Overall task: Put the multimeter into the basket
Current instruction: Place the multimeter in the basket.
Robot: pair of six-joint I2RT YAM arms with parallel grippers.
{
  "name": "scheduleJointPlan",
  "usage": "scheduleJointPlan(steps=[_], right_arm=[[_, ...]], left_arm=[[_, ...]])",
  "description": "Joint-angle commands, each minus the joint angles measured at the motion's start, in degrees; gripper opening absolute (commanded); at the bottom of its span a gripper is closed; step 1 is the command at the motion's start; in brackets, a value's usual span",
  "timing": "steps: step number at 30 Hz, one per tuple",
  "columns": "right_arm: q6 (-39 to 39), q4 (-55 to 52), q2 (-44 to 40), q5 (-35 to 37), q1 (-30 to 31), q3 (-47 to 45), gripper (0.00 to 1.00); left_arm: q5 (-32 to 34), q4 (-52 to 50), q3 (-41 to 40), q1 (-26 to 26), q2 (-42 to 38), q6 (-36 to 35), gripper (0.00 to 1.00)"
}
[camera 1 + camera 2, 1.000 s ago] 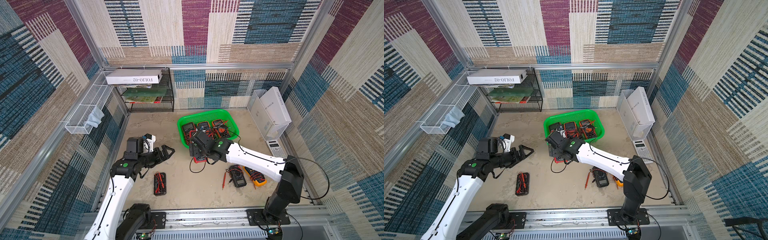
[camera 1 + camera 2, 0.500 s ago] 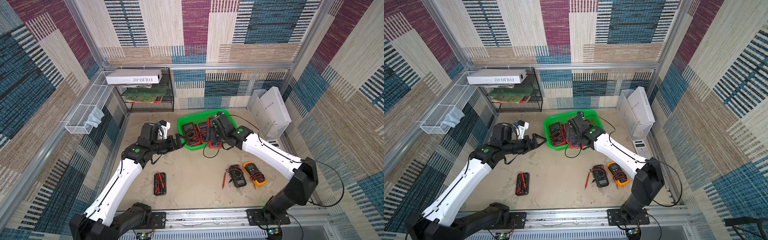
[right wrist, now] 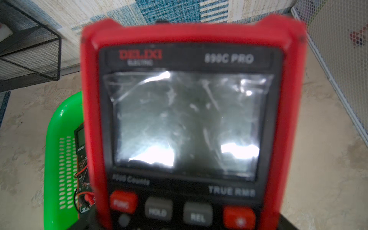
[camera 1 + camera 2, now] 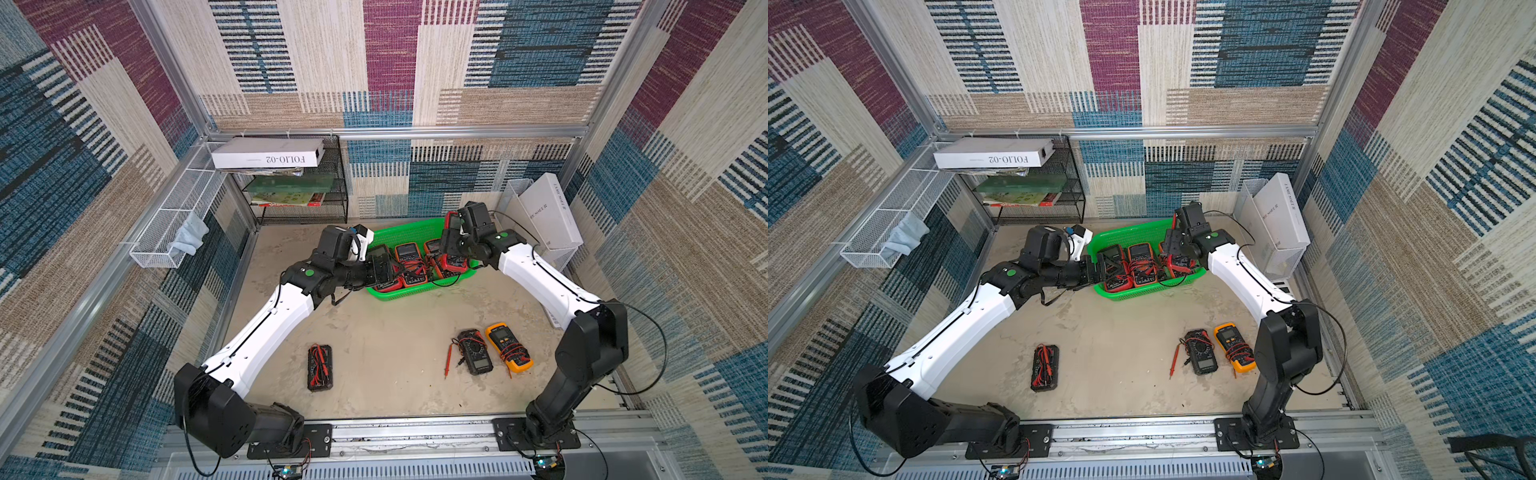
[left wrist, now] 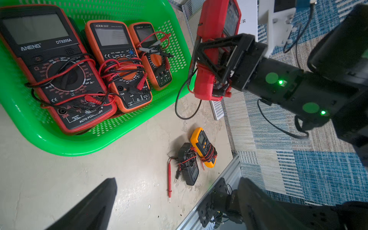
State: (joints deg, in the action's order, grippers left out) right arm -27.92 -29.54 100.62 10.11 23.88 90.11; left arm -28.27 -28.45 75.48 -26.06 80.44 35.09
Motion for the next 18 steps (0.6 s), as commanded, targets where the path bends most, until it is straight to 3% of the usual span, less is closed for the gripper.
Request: scheduleJointPlan(steps=[1, 11, 18], right_arm=[[3.22, 7.07, 2.59, -2.08, -1.42, 2.03, 0.71], [9.37, 6.97, 13.96, -4.95, -3.63, 12.39, 0.70], [12.59, 5.70, 18.96, -7.58, -3.16, 14.86, 0.68]], left_arm=[[-0.29, 0.79, 1.70, -0.29, 1.47, -1.45, 1.00], [-1.98, 0.43, 3.88, -0.74, 4.98, -2.25, 1.00], [-2.47, 0.15, 3.81, -0.83, 4.75, -2.49, 1.00]])
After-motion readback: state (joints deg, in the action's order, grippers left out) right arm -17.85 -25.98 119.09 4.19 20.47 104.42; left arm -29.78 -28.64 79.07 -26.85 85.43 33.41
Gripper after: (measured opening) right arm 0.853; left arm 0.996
